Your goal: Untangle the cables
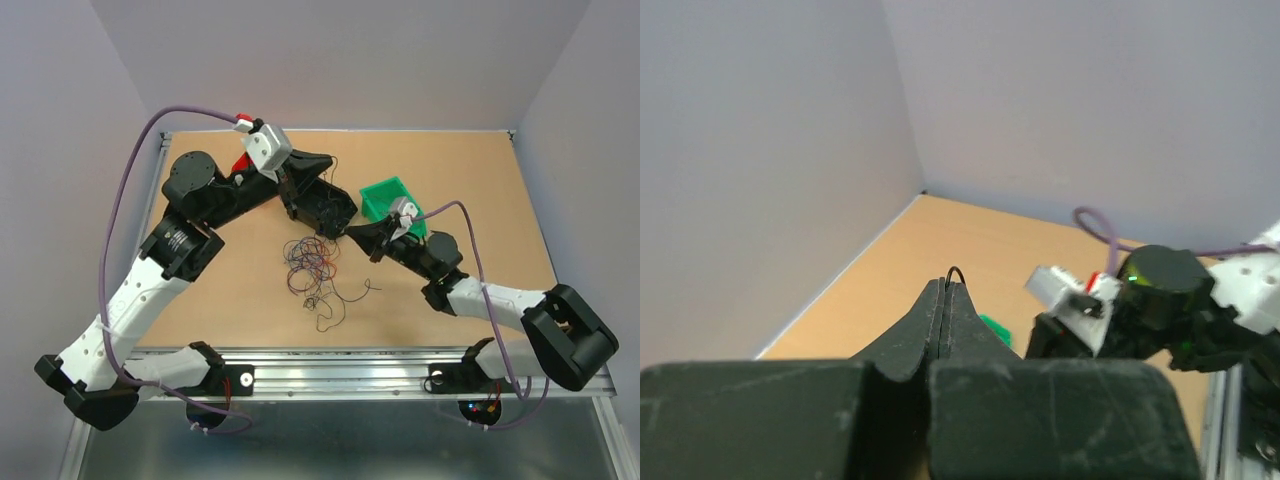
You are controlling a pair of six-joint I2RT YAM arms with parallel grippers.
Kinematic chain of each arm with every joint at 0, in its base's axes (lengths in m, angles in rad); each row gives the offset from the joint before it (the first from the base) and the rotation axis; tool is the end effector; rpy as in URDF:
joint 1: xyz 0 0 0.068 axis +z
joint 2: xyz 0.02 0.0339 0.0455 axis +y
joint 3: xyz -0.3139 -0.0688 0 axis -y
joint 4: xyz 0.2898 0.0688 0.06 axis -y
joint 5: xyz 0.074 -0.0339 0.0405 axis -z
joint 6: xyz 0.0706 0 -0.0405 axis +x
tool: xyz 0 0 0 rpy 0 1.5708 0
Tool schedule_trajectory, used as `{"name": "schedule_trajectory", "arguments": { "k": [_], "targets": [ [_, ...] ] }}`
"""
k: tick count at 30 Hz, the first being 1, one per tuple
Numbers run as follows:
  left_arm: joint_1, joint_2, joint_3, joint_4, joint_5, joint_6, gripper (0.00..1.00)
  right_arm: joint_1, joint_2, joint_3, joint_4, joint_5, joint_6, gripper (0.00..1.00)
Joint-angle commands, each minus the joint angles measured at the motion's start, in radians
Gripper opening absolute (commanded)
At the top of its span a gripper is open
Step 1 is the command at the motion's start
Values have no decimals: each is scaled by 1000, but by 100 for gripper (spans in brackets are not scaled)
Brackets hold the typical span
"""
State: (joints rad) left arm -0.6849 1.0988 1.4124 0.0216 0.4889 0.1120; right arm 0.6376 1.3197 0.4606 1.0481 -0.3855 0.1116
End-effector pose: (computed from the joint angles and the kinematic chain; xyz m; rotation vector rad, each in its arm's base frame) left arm 0.1829 -0.1922 0.5844 0.8842 0.9761 -0.7915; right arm 0.2362 0.2080 0.2635 -0.6907 1.2801 0.8836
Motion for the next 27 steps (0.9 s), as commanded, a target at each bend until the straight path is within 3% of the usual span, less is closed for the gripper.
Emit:
{"name": "schedule_trajectory", "arguments": {
  "k": [1,6,9,16,27],
  "targets": [
    [16,-103,-50,93,-255,21,0,8,-79,-45,76,295,31,1],
    [51,-201,-157,240,-795,86,0,8,-181,-115,67,789,120,1],
    [97,-257,-239,365,-904,110,0,7,-243,-161,50,975,158,1],
    [180,-280,-279,448,-1032,167,0,4,-379,-218,-11,1174,169,1],
    [376,-284,-314,543,-1089,149,0,-1,-695,-338,-57,1336,134,1]
  ]
}}
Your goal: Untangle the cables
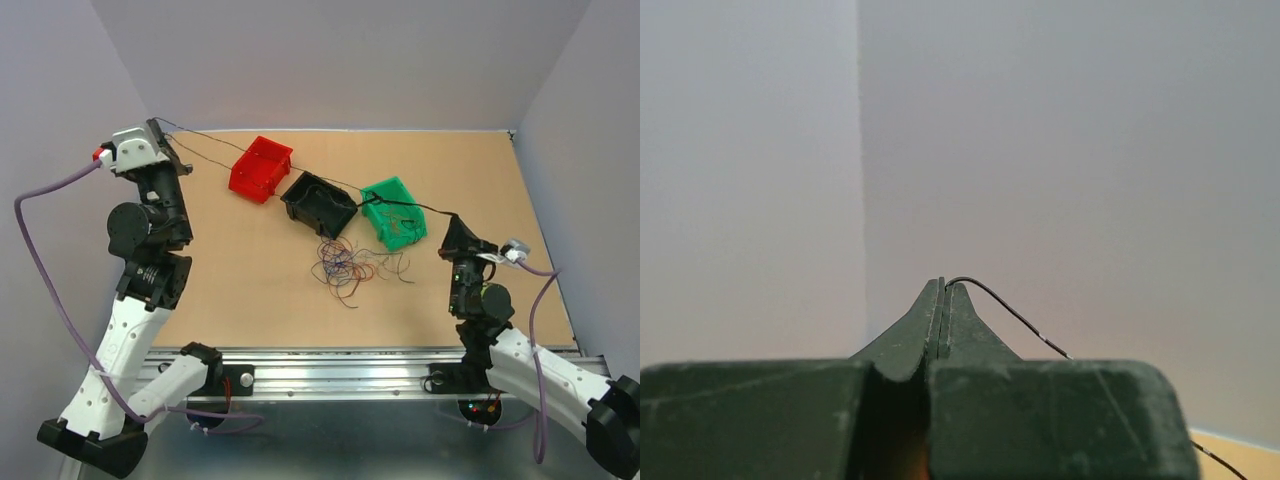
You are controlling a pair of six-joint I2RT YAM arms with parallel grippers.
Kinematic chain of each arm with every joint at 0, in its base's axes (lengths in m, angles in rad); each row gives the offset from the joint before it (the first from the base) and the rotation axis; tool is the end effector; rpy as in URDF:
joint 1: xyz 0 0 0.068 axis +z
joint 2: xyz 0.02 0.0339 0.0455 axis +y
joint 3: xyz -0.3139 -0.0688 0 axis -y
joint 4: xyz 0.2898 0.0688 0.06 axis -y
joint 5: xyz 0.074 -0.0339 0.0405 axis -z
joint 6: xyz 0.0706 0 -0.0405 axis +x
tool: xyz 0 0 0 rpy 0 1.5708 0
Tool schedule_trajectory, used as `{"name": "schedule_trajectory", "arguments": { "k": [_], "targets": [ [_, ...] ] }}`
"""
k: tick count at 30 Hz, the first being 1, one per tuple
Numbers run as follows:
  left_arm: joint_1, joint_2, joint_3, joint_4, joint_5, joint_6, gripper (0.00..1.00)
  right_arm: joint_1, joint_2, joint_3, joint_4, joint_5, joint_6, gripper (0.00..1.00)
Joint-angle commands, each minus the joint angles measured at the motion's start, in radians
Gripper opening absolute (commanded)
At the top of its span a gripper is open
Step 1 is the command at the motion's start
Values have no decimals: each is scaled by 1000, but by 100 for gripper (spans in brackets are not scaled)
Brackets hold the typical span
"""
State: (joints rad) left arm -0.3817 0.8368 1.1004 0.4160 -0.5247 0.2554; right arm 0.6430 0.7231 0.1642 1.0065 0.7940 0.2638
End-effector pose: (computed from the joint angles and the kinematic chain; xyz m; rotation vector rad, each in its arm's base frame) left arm 0.1793 -0.0338 0.5649 -0.1917 0.9777 0.1180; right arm 0.1690 0.0637 0.2719 0.4923 1.1704 0.3374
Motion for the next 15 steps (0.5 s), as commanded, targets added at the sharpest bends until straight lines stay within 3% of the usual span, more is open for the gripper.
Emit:
{"name": "schedule_trajectory", "arguments": {
  "k": [1,8,12,15],
  "targets": [
    [89,-27,-4,153,-64,-7,0,-5,-125,-49,-22,165,-23,1],
    [119,-33,-19,133,32,-56,0,-6,-215,-52,-94,111,-46,1],
    [119,-24,-50,116,308,-81,0,-6,-163,-26,-101,19,-44,1],
    [119,40,10,69,359,-116,0,-6,-79,18,-121,-33,-43,0]
  ]
}}
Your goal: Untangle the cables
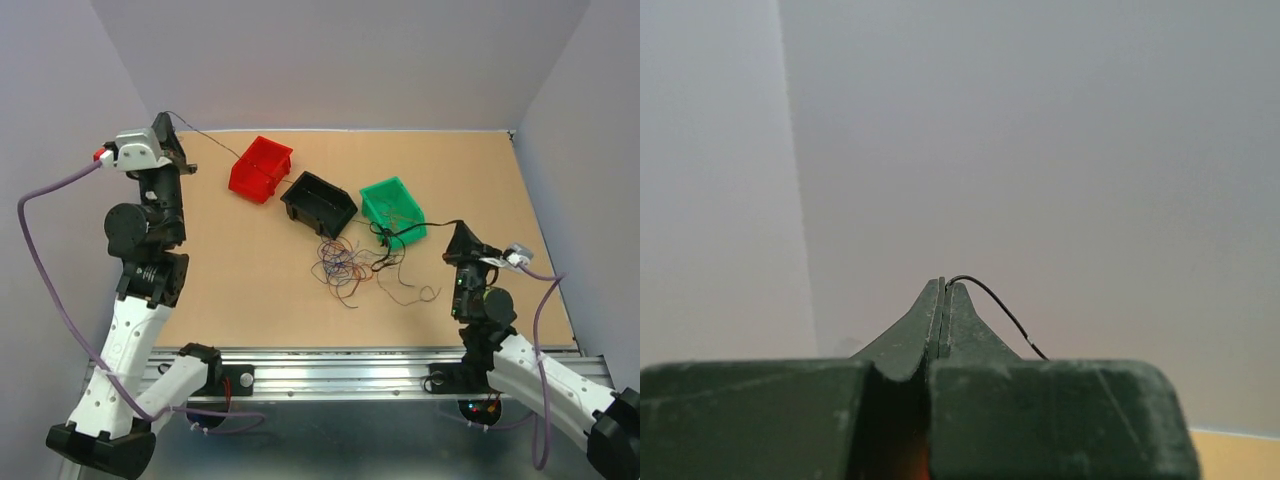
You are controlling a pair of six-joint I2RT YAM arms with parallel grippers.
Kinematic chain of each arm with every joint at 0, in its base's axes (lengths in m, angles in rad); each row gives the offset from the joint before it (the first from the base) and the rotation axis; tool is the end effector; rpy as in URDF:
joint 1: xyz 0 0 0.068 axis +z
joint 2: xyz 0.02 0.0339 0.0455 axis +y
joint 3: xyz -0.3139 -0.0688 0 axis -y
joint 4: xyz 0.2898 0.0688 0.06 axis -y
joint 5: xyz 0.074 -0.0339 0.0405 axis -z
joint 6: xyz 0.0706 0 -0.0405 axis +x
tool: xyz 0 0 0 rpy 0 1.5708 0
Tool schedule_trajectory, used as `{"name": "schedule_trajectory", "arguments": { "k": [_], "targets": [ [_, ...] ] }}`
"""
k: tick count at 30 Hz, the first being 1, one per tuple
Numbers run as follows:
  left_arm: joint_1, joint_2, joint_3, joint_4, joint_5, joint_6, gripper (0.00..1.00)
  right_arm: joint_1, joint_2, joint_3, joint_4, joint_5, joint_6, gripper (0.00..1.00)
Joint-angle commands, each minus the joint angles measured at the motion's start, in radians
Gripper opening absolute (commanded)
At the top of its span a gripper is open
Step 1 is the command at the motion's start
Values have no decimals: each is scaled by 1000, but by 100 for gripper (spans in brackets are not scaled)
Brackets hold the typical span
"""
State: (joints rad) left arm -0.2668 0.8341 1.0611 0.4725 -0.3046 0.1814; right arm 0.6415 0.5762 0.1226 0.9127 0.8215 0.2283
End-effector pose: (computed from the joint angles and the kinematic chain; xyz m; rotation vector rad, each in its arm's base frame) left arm 0.1851 -0.0286 0.5607 -0.0858 0.9055 0.0532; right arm 0.1535 0.0501 0.2656 0.5001 1.1670 0.2945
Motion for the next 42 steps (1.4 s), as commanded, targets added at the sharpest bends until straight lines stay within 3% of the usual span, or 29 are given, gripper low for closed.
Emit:
{"name": "schedule_trajectory", "arguments": {
  "k": [1,3,6,9,16,18,20,22,23,25,30,34,38,42],
  "targets": [
    [5,62,69,-10,147,-46,0,-5,89,81,-31,-103,-18,1],
    [5,102,102,-14,209,-56,0,-5,154,103,-32,-169,-24,1],
    [5,140,125,3,452,-127,0,-3,233,146,-29,-358,-43,1],
    [3,195,190,9,530,-212,0,-5,328,201,-37,-523,-67,1],
    [5,255,298,5,477,-231,0,-3,442,321,-162,-731,-103,1],
    [3,278,362,-14,417,-198,0,-5,459,344,-219,-646,-66,1],
    [5,299,440,-73,235,-146,0,-3,458,362,-264,-392,18,1],
    [3,329,563,-101,-21,-111,0,-5,435,347,-287,-253,48,1],
    [5,330,588,-75,-101,-56,0,-9,423,325,-291,-134,71,1],
    [21,301,606,31,-253,25,0,-19,349,299,-299,-55,85,1],
    [122,244,567,175,-321,248,0,-31,54,215,-374,71,77,1],
    [161,312,597,206,-327,392,0,-29,-137,219,-552,111,97,1],
    [254,447,724,105,-324,402,0,-31,-417,206,-687,113,103,1],
    [287,517,734,77,-283,386,0,-31,-519,216,-761,111,117,1]
  ]
}}
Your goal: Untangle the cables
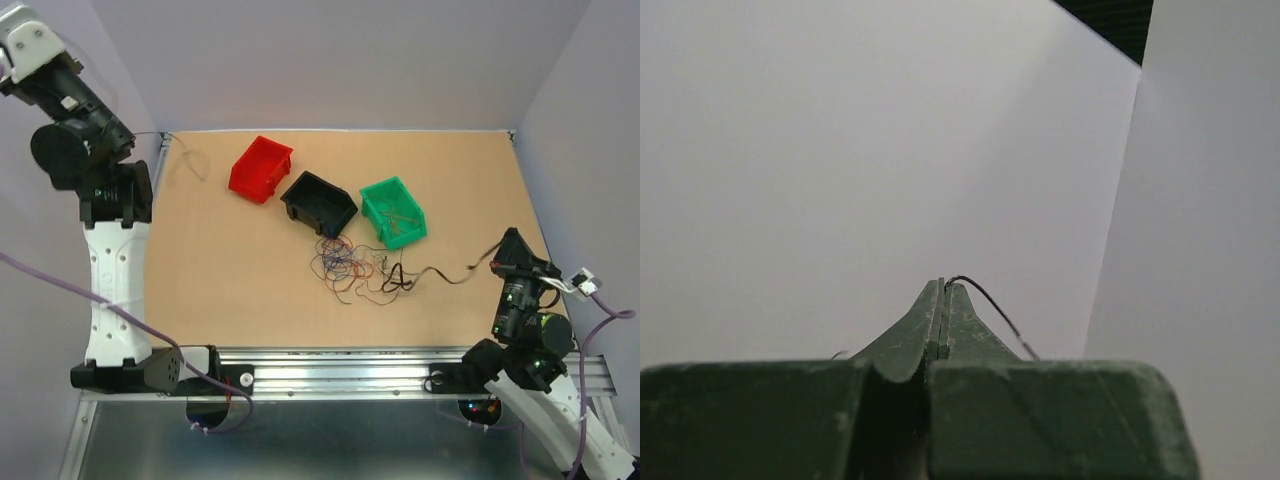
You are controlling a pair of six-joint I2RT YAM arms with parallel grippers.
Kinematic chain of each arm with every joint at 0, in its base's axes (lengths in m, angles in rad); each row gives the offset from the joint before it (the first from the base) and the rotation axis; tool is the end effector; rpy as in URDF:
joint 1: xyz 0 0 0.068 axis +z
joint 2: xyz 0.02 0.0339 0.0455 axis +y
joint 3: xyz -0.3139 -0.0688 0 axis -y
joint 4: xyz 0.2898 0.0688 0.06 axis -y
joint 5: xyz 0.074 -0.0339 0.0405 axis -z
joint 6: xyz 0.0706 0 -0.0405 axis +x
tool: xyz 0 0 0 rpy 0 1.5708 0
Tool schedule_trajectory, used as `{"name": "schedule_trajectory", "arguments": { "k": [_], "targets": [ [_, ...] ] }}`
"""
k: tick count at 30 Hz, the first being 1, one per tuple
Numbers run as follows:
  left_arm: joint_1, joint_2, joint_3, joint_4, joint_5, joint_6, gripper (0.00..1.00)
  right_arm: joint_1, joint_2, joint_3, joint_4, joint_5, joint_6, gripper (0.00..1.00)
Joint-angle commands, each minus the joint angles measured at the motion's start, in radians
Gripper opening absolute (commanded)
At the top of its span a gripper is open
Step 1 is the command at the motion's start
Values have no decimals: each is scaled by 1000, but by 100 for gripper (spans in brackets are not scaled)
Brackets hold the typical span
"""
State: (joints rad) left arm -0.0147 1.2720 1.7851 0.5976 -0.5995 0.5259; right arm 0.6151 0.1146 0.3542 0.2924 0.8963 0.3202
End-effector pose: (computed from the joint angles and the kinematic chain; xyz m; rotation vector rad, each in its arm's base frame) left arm 0.2099 0.0368 0.7266 -0.4557 0.5969 0.6252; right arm 0.0949 -0.0005 0.3364 0.6583 1.0695 0.3453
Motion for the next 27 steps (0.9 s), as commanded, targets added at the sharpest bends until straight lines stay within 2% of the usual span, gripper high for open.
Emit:
{"name": "schedule_trajectory", "arguments": {
  "k": [1,4,6,8,9,10,12,18,22,27],
  "targets": [
    [38,107,17,-53,17,40,0,-5,-64,-12,-147,38,26,1],
    [61,191,95,-87,-2,23,0,-5,-72,-9,-159,67,39,1],
    [67,223,146,-174,26,-36,0,-3,-67,-11,-159,28,36,1],
    [68,201,116,-232,185,-79,0,-5,-18,0,-157,-26,31,1],
    [68,155,46,-234,261,-96,0,-5,8,23,-157,-77,19,1],
    [67,133,5,-228,393,-125,0,-5,78,32,-157,-100,16,1],
    [64,87,-62,-225,514,-176,0,-5,156,64,-154,-157,11,1],
    [30,38,-127,-265,655,-283,0,-5,396,94,-79,-229,-9,1],
    [18,18,-153,-260,812,-303,0,-5,522,92,8,-270,-43,1],
    [-82,1,-164,-257,885,-319,0,-5,671,95,141,-368,-64,2]
  ]
}}
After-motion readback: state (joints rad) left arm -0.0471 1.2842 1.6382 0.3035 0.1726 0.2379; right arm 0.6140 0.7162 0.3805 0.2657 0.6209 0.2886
